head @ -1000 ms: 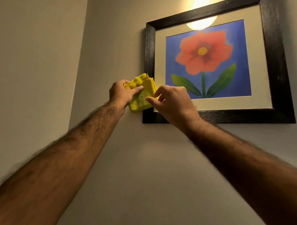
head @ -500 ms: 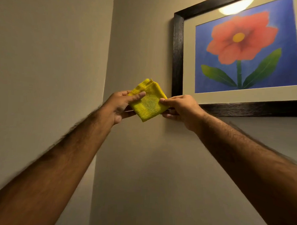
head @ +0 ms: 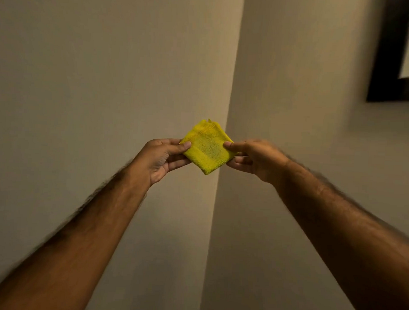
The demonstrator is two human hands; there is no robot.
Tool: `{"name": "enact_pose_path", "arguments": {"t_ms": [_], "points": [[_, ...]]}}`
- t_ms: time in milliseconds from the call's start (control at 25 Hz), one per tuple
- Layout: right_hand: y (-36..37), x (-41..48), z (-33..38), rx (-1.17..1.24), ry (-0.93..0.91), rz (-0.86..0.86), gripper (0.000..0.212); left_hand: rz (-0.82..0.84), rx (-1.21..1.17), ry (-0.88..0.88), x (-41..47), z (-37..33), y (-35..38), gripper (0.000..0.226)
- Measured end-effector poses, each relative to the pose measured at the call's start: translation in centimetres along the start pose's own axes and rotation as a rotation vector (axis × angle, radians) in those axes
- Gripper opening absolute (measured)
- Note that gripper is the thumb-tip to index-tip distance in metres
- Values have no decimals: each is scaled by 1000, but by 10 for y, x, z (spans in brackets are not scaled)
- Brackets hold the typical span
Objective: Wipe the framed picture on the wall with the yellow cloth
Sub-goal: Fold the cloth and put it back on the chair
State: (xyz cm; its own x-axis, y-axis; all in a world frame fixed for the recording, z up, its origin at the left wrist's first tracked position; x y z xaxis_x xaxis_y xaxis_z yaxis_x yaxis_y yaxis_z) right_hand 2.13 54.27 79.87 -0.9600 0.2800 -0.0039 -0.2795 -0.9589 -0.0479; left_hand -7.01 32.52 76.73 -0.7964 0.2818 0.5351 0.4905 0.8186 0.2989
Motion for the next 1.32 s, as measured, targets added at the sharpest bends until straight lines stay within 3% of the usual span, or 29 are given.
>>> {"name": "enact_pose_path", "arguments": {"t_ms": [320,640,880,1120,1320], "points": [[184,85,-210,-81,337,285,47,-322,155,-236,-118,114,-238,9],[330,103,-488,-171,714,507,8,-569,352,-537,-290,275,-420,30],[362,79,-683,-163,980,482,10,-651,362,-800,-419,396,-480,35],[359,43,-836,-146,1128,369,11,-678,420,-1009,-517,500,-504,35],[357,14,-944,-184,1197,232,36,-652,568,-1159,-599,581,-525,34]]}}
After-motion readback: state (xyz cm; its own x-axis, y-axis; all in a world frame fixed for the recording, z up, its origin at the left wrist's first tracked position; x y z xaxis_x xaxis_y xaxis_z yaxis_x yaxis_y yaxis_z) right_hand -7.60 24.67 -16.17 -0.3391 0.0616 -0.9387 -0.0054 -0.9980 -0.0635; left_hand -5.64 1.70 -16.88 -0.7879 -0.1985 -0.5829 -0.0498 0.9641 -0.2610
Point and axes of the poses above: each hand's wrist, its own x-axis towards the middle knuckle, its own y-axis out of the palm, z = x × y, the point moved 4 cm from there along x, towards the middle knuckle, and after that the axes turned 12 degrees about y, right-handed, at the moved point
